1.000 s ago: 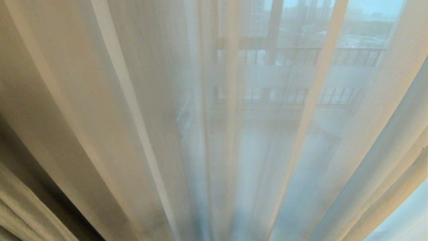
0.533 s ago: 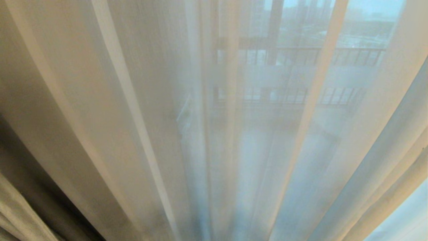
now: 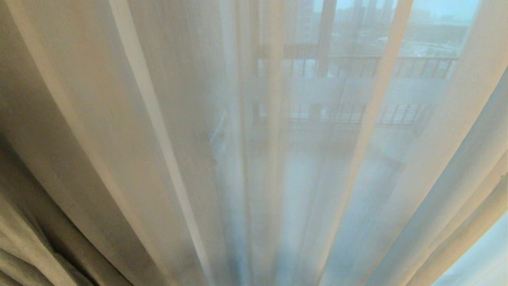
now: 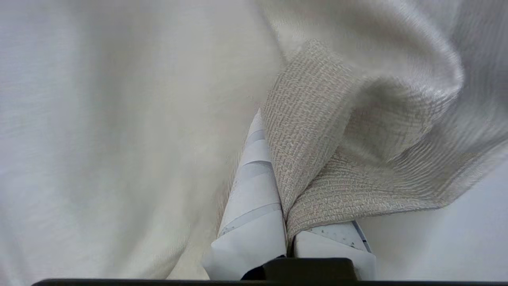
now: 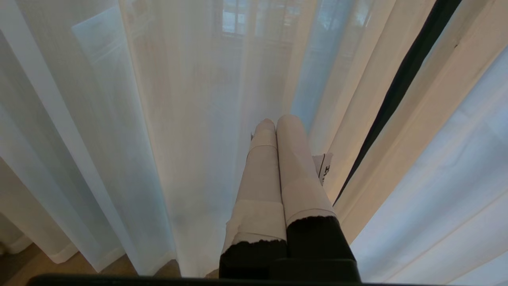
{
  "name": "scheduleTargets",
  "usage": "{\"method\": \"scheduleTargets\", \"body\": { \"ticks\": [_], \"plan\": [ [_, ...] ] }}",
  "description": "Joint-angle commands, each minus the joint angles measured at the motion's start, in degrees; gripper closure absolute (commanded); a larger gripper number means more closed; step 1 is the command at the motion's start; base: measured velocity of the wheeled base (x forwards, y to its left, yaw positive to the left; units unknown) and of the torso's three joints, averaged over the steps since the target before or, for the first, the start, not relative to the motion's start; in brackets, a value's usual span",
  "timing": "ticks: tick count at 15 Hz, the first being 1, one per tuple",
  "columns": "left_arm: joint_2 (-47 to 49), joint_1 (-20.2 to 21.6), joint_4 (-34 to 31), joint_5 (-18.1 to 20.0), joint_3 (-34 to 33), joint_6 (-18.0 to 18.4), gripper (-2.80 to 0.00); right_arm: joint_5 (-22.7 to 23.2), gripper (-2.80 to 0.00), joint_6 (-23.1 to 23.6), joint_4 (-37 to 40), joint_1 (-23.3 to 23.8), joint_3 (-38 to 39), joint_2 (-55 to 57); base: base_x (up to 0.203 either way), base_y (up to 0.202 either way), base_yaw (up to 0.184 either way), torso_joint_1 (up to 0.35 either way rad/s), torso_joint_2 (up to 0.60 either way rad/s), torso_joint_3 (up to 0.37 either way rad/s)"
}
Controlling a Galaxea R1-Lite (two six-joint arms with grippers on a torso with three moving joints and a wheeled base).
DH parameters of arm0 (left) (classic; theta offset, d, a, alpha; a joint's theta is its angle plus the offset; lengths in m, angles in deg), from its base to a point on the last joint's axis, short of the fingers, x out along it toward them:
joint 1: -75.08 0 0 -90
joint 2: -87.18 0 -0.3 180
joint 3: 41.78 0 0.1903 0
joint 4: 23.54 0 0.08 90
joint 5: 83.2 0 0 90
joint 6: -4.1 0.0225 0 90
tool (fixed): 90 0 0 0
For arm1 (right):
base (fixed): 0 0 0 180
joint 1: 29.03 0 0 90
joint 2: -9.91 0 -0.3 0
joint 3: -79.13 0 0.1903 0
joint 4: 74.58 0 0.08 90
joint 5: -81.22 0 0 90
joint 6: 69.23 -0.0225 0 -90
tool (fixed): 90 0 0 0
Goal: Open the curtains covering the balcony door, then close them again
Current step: Close the outer curtains on both sides
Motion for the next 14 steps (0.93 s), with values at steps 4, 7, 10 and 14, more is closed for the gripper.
{"method": "scheduleTargets", "body": {
  "ticks": [4, 7, 10, 14],
  "plan": [
    [-3.5, -4.1, 0.1, 1.3, -1.3, -0.7, 0.0, 0.1, 0.0, 0.1, 0.0, 0.0, 0.0, 0.1, 0.0, 0.0, 0.0, 0.0, 0.0, 0.0],
    [-4.8, -7.1, 0.1, 1.3, -2.2, -1.1, 0.0, 0.1, 0.0, 0.1, 0.0, 0.0, 0.0, 0.1, 0.0, 0.0, 0.0, 0.0, 0.0, 0.0],
    [-6.3, -9.8, 0.1, 1.3, -3.9, -1.1, 0.0, 0.1, 0.0, 0.1, 0.0, 0.0, 0.0, 0.1, 0.0, 0.0, 0.0, 0.0, 0.0, 0.0],
    [-9.3, -13.2, 0.1, 1.3, -6.9, -1.2, 0.0, 0.1, 0.0, 0.1, 0.0, 0.0, 0.0, 0.1, 0.0, 0.0, 0.0, 0.0, 0.0, 0.0]
  ]
}}
